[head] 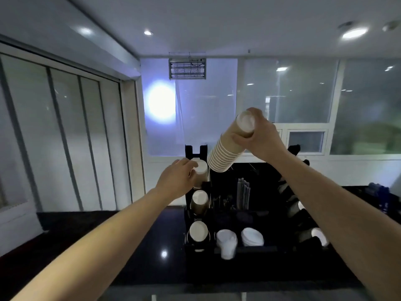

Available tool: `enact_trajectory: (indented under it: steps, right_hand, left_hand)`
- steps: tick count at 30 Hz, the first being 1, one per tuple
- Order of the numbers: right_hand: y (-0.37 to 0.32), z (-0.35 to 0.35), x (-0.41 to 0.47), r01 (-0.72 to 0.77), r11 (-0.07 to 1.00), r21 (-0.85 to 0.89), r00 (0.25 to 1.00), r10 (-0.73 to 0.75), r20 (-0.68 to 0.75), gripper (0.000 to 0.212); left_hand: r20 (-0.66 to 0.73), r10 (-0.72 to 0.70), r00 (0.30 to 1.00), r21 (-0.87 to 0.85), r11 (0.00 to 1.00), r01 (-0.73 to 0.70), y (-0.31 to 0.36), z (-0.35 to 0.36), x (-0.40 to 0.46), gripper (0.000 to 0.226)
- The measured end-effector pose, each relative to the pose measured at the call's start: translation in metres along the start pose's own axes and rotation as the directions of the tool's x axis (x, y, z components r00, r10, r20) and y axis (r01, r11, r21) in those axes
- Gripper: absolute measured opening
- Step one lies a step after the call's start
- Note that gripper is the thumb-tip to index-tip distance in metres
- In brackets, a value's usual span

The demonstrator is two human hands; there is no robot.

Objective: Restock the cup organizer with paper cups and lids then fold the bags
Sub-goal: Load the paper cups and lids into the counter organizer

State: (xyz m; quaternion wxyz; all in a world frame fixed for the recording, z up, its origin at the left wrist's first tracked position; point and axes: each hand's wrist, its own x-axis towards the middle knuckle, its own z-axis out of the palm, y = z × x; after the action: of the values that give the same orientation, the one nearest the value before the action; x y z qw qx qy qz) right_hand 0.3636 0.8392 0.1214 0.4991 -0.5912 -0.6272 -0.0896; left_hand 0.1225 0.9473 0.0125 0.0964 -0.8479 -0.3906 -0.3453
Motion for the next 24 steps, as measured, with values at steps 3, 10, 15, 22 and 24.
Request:
enact_trajectory:
  steps: [3, 10, 15, 22, 24]
  right_hand:
    - [-0.003, 0.021, 0.027, 0.052, 0.998, 0.021, 0.998, -0.051, -0.029, 0.077]
    - [0.003, 0.086, 0.085, 0.102, 0.993, 0.065, 0.995, -0.102, -0.012, 0.076]
    - [0.019, 0.136, 0.109, 0.092, 0.994, 0.063, 0.993, -0.096, 0.067, 0.074]
    - [0.044, 0.194, 0.136, 0.102, 0.994, -0.028, 0.977, -0.094, 0.193, 0.075]
    - [0.054, 0.207, 0.14, 0.082, 0.995, -0.059, 0.971, -0.066, 0.23, 0.078]
  left_hand:
    - [0.018, -0.015, 1.0, 0.003, 1.0, 0.015, -0.019, 0.002, 0.008, 0.035]
    - [0.082, -0.071, 0.994, 0.011, 0.997, 0.07, -0.063, 0.026, 0.04, 0.042]
    - [0.2, -0.091, 0.975, 0.034, 0.996, 0.086, -0.091, 0.052, 0.063, 0.055]
    - [0.335, -0.071, 0.939, 0.119, 0.992, 0.033, -0.114, 0.097, 0.09, 0.079]
    - [0.283, -0.048, 0.958, 0.11, 0.994, 0.017, -0.12, 0.107, 0.089, 0.08]
